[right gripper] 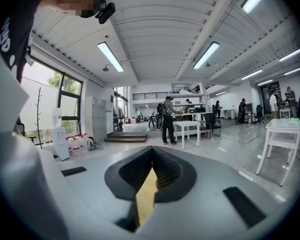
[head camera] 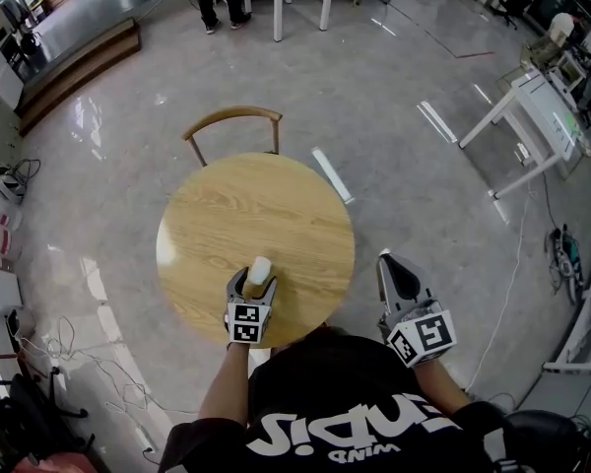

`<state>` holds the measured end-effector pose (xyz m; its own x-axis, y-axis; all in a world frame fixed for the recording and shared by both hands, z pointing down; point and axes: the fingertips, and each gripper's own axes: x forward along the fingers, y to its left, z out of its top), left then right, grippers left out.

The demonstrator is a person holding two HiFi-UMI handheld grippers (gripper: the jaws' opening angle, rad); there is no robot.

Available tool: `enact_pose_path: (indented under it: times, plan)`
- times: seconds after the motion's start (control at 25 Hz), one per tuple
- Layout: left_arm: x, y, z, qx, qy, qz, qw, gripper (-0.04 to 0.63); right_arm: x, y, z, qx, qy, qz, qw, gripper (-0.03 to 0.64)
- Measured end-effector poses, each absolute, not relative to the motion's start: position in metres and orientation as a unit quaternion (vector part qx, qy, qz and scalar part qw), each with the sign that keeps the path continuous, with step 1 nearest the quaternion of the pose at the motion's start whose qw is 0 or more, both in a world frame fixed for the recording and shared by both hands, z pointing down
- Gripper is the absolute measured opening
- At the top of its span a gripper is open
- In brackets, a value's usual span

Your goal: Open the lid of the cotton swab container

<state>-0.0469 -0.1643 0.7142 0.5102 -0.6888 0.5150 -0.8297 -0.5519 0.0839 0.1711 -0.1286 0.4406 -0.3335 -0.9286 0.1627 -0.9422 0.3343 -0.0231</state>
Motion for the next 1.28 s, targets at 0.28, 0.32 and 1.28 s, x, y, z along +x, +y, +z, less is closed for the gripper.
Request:
enact_pose_path:
  times: [0.28, 0.32, 1.28]
  plan:
    - [-0.045, -0.166, 0.739, 0.843, -0.445, 0.248, 0.172, 0.288, 0.169, -0.128, 0.443, 0.572, -0.816, 0.058, 0.062, 0.0]
    - [-0.045, -0.166, 0.742, 0.842, -0.444, 0.253, 0.173, 0.288, 0.168, -0.129, 0.443, 0.571, -0.817, 0.058, 0.062, 0.0]
    - [-0.043, -0.18, 0.749, 0.839, -0.446, 0.264, 0.165, 0.23, 0.16, -0.138, 0.447, 0.563, -0.821, 0.062, 0.067, 0.0]
